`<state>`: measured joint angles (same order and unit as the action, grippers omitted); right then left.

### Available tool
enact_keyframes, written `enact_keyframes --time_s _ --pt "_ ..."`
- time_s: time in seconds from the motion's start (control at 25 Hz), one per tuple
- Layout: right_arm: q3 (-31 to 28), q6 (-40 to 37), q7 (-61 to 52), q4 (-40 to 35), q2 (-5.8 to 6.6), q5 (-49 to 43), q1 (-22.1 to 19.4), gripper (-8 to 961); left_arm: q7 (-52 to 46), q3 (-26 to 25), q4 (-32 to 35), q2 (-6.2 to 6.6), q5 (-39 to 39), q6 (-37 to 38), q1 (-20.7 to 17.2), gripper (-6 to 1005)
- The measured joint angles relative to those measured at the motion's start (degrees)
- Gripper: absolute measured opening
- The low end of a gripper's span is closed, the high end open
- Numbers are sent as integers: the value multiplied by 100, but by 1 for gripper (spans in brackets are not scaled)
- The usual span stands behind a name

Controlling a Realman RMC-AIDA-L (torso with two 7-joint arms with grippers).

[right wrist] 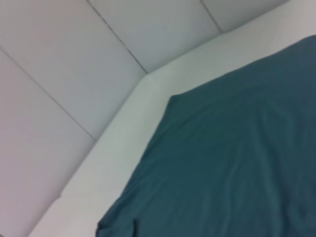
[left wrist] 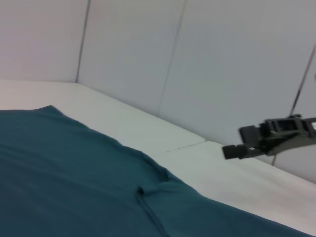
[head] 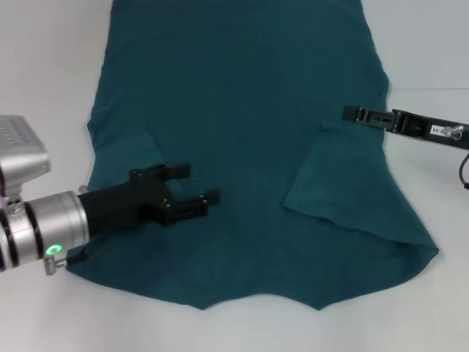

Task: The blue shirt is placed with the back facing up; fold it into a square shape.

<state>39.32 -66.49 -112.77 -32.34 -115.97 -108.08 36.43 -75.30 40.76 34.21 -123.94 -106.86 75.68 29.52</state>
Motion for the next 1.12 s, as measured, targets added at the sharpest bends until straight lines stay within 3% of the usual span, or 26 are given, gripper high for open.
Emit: enact_keyframes --time_s 0.24,0.48,0.8,1.12 --pt "-2 -259 404 39 -101 402 -251 944 -258 -49 313 0 0 15 -314 847" --pt "-27 -214 613 65 -229 711 -414 945 -435 -677 481 5 -89 -53 -649 847" --pt "-72 -185 620 79 -267 756 -327 944 -1043 -1003 907 6 -487 -55 -1079 847" --pt "-25 -149 673 98 -288 761 -248 944 -1157 -1280 938 -8 -867 -63 -1237 846"
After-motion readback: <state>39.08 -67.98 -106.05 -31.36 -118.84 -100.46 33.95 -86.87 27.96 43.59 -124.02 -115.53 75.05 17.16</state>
